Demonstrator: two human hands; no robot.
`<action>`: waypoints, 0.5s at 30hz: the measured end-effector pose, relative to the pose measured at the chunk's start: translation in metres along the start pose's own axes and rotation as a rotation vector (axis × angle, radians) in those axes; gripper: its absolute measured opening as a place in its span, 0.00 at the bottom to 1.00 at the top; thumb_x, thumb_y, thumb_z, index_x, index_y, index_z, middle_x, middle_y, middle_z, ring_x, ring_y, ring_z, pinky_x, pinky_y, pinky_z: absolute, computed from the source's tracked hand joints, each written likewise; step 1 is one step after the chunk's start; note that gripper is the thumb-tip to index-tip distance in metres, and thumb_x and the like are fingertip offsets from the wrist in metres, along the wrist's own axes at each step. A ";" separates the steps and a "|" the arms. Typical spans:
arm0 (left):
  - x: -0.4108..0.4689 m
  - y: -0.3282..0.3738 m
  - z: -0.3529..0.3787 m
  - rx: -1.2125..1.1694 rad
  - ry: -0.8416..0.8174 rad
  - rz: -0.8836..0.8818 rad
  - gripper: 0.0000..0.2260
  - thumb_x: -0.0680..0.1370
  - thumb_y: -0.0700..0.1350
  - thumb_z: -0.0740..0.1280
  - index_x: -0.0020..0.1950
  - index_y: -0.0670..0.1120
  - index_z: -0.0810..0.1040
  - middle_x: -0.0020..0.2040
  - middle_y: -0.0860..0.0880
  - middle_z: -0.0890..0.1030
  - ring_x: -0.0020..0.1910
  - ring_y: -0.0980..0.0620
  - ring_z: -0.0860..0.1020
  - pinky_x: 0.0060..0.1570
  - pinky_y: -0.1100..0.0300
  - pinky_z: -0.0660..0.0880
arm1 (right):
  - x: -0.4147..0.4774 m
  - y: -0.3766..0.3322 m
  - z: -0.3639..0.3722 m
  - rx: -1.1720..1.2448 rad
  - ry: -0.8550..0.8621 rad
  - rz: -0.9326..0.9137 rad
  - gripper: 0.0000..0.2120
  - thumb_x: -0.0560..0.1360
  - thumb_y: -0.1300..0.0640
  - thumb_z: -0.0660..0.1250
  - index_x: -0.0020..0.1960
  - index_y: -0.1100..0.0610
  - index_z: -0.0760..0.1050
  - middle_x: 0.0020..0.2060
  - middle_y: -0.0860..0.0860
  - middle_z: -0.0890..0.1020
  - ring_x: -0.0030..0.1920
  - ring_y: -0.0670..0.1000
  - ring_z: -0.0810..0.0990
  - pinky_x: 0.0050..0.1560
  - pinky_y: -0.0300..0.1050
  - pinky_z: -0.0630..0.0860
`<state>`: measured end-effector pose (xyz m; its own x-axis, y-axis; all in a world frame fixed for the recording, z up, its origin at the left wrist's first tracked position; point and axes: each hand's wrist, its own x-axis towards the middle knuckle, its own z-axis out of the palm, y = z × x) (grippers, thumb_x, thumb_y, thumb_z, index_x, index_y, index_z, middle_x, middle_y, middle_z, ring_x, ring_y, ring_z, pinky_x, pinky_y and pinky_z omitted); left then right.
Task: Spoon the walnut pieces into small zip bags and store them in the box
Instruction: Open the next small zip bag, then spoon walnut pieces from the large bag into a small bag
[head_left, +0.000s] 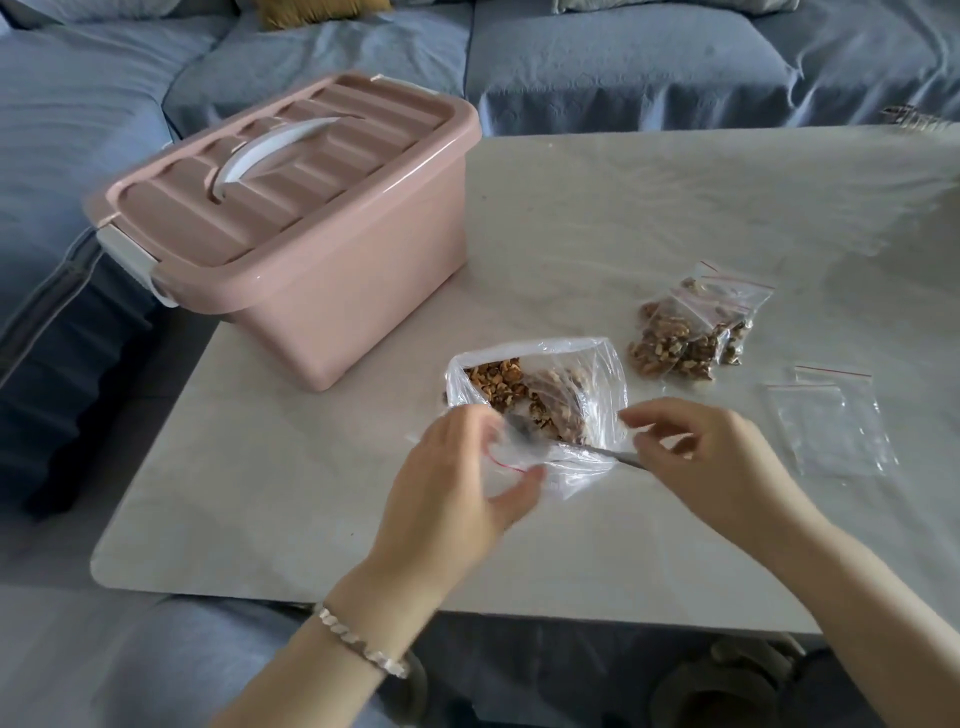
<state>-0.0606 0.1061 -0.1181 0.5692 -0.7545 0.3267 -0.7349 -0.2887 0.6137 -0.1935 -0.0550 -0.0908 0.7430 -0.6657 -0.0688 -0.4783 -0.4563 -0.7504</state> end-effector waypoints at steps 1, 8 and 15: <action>0.001 -0.008 -0.004 -0.038 0.030 -0.070 0.17 0.68 0.60 0.63 0.49 0.49 0.70 0.43 0.58 0.72 0.44 0.60 0.70 0.47 0.76 0.65 | 0.006 0.014 0.002 -0.145 0.014 0.069 0.12 0.74 0.57 0.66 0.56 0.49 0.78 0.49 0.45 0.80 0.47 0.40 0.76 0.45 0.32 0.69; 0.009 -0.042 -0.008 -0.246 -0.231 -0.389 0.11 0.72 0.55 0.68 0.45 0.54 0.68 0.61 0.56 0.65 0.65 0.60 0.64 0.55 0.81 0.54 | 0.022 0.059 0.022 -0.535 -0.282 0.194 0.12 0.76 0.49 0.62 0.55 0.56 0.72 0.51 0.51 0.68 0.60 0.55 0.66 0.56 0.46 0.69; 0.033 -0.058 0.003 -0.434 -0.356 -0.562 0.25 0.59 0.68 0.65 0.48 0.53 0.76 0.64 0.48 0.73 0.64 0.52 0.71 0.67 0.55 0.64 | 0.020 0.054 0.012 0.071 -0.251 0.248 0.01 0.71 0.60 0.70 0.41 0.56 0.79 0.27 0.49 0.81 0.26 0.45 0.78 0.32 0.36 0.72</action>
<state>0.0001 0.0961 -0.1446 0.6061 -0.7284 -0.3195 -0.1215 -0.4818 0.8678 -0.1987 -0.0862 -0.1400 0.7046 -0.5809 -0.4075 -0.6313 -0.2509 -0.7339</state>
